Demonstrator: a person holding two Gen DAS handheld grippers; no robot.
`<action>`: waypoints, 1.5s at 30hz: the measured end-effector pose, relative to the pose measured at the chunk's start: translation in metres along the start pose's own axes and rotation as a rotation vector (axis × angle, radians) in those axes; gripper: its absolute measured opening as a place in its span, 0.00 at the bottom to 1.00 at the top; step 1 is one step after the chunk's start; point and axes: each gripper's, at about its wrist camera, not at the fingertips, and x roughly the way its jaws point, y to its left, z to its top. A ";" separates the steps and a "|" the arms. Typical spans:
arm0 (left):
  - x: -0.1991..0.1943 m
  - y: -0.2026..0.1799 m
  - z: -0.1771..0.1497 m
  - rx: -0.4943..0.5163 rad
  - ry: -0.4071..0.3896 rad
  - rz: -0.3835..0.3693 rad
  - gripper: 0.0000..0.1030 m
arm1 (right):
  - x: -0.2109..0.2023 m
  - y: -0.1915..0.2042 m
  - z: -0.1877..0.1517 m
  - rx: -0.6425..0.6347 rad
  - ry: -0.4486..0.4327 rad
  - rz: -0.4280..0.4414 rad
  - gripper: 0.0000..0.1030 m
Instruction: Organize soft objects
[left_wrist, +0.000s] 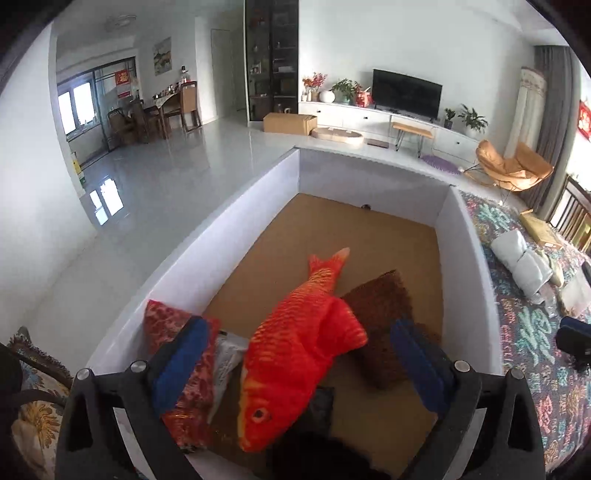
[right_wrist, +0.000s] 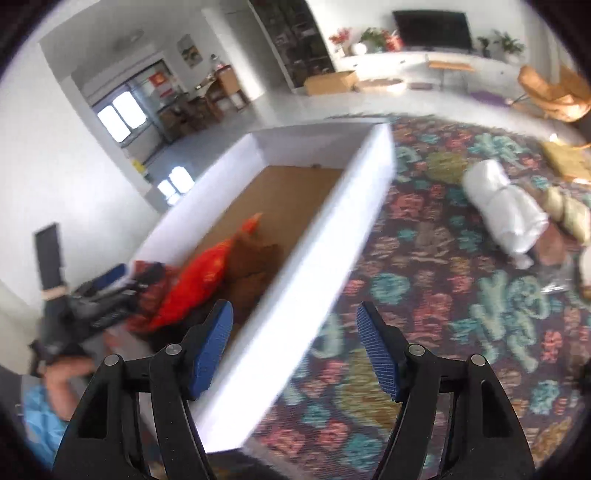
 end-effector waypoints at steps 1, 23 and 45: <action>-0.004 -0.012 0.000 0.010 -0.013 -0.035 0.96 | 0.001 -0.019 -0.008 -0.014 -0.011 -0.101 0.73; 0.076 -0.296 -0.089 0.346 0.170 -0.345 0.96 | -0.031 -0.195 -0.122 0.216 -0.061 -0.533 0.76; 0.092 -0.306 -0.094 0.378 0.185 -0.318 1.00 | -0.049 -0.211 -0.138 0.365 -0.083 -0.609 0.76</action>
